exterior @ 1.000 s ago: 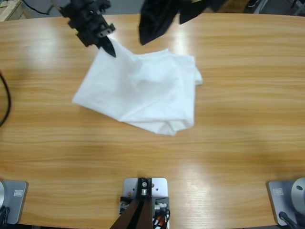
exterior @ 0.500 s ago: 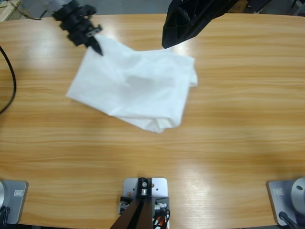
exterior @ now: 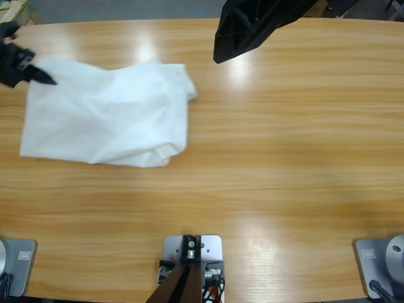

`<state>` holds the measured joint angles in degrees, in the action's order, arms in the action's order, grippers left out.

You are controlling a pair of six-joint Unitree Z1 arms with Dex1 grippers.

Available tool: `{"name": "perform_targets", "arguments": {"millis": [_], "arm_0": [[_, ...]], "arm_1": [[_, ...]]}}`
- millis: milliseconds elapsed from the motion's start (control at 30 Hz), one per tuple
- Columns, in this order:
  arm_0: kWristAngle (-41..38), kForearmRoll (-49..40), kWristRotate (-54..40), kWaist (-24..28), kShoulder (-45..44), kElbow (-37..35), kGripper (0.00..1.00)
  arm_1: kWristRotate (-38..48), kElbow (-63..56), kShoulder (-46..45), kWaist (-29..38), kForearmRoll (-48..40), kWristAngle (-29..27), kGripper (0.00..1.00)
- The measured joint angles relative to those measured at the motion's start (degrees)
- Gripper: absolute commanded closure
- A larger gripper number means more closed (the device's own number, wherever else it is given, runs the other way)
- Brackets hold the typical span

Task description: Fold clothes

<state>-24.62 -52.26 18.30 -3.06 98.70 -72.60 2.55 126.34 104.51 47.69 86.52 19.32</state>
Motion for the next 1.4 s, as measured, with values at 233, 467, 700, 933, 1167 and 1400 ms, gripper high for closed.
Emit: {"name": "perform_targets", "arguments": {"millis": [233, 467, 700, 933, 1167, 1400], "arm_0": [[0.0, 1.8, -0.6, 12.0, -2.0, 6.9, 1.0], [-0.1, 2.1, -2.0, 20.8, -1.9, 4.3, 1.0], [-5.0, 2.2, -0.2, 20.5, 1.7, -3.2, 1.0], [-6.4, 2.2, 6.7, 10.4, 8.7, -12.2, 1.0], [-5.4, 2.2, 11.0, 0.7, 12.7, -15.0, 1.0], [-3.7, 1.7, 11.4, 3.9, 12.7, -10.8, 1.0]], "arm_1": [[0.5, -0.2, 0.0, 0.0, 0.0, 0.6, 0.0], [0.7, -2.0, -0.1, 0.0, 0.0, 0.8, 0.0], [0.7, -3.2, -0.2, 0.0, 0.0, 0.8, 0.0], [0.6, -6.0, -1.8, 0.0, 0.0, 0.8, 0.0], [0.1, -8.1, -3.7, 0.0, 0.0, 0.8, 0.0], [-0.8, -9.1, -3.9, -0.5, 0.0, 0.8, 0.0]]}}
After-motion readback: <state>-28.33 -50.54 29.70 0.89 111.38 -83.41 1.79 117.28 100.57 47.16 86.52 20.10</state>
